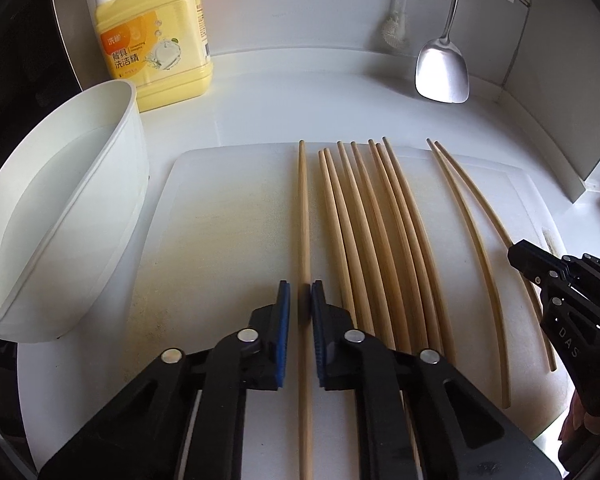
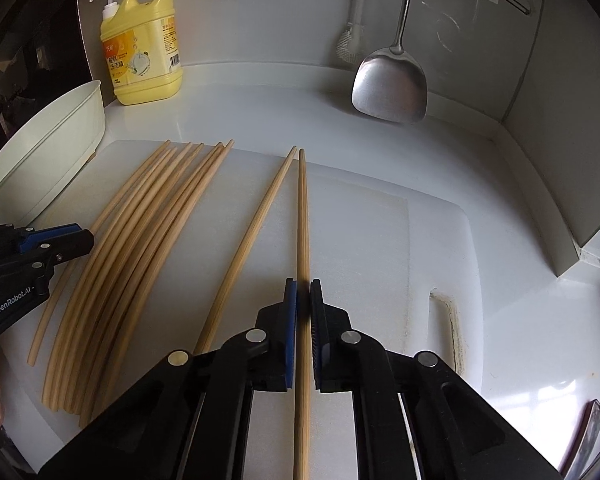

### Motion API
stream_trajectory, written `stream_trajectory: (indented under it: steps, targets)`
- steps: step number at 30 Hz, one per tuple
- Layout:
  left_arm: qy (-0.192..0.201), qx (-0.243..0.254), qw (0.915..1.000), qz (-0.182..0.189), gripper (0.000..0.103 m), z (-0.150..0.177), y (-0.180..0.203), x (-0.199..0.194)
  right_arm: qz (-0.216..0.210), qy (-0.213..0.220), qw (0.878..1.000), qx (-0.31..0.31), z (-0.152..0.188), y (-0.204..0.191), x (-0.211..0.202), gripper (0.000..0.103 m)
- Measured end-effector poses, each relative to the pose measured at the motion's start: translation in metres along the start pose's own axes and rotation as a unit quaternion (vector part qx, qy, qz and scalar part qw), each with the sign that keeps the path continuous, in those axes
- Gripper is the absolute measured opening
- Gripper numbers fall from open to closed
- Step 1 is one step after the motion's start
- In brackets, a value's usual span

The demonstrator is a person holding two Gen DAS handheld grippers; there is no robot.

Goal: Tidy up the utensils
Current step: 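Lift the chopsticks and carry both tools over the white water basin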

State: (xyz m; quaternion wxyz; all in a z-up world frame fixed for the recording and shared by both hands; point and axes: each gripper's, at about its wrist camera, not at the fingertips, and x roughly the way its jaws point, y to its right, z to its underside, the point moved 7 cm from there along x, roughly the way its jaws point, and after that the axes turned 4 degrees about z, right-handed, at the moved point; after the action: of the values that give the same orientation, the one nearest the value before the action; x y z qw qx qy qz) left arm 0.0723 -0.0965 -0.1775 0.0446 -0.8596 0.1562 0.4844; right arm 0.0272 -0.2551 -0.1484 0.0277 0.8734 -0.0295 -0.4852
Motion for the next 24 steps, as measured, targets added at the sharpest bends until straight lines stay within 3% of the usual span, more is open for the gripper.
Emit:
stream_trajectory:
  steps: [14,24]
  targets:
    - [-0.015,-0.025,0.9992,0.028,0.007,0.006,-0.009,-0.011,-0.019,-0.006,0.999,0.044,0.003,0.002,-0.014,0.006]
    - [0.018,-0.035,0.9986,0.036,0.007,-0.009,-0.031,-0.064,-0.028,0.031,0.999,0.035,-0.028,-0.028,-0.062,0.006]
